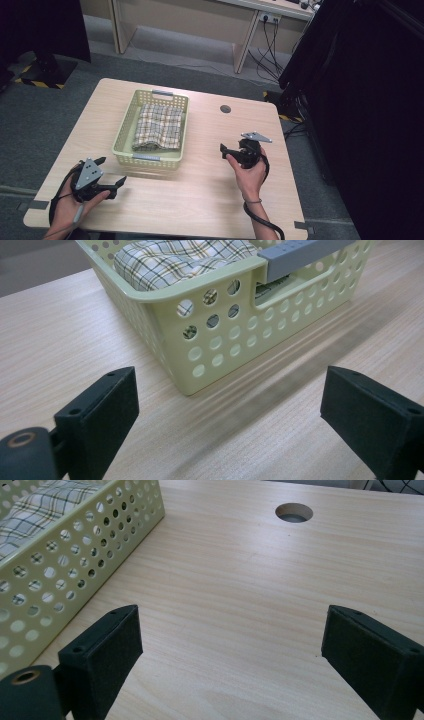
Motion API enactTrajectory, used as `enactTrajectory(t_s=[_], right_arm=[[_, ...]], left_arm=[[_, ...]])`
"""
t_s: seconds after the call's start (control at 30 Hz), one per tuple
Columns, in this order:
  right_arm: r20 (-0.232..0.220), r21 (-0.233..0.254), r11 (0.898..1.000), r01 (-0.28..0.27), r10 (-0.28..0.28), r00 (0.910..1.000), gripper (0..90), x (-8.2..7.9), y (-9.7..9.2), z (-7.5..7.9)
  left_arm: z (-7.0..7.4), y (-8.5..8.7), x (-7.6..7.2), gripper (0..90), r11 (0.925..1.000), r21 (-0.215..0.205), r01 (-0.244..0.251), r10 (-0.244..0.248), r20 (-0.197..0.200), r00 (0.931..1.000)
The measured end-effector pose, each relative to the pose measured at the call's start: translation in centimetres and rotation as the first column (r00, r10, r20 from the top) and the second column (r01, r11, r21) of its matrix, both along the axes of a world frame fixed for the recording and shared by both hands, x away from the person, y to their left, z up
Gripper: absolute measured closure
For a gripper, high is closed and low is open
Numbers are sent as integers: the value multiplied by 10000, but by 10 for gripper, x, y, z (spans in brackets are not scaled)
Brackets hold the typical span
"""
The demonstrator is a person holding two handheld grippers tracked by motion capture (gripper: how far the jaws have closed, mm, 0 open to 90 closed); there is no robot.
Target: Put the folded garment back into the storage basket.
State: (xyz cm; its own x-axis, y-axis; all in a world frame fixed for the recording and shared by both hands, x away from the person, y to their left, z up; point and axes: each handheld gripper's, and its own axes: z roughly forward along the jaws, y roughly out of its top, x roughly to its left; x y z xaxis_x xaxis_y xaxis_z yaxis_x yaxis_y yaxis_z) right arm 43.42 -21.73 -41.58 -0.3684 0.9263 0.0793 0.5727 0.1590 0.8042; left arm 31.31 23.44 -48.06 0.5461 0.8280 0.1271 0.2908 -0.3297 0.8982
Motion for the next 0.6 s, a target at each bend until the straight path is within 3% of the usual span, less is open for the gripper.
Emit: enactTrajectory(t_s=[0.6], right_arm=[[-18, -1, 9992, 403, -403, 9992, 97, -13, -26, -6]], left_arm=[[0, 0, 0, 81, 10000, -1, -23, 23, 2, 10000]])
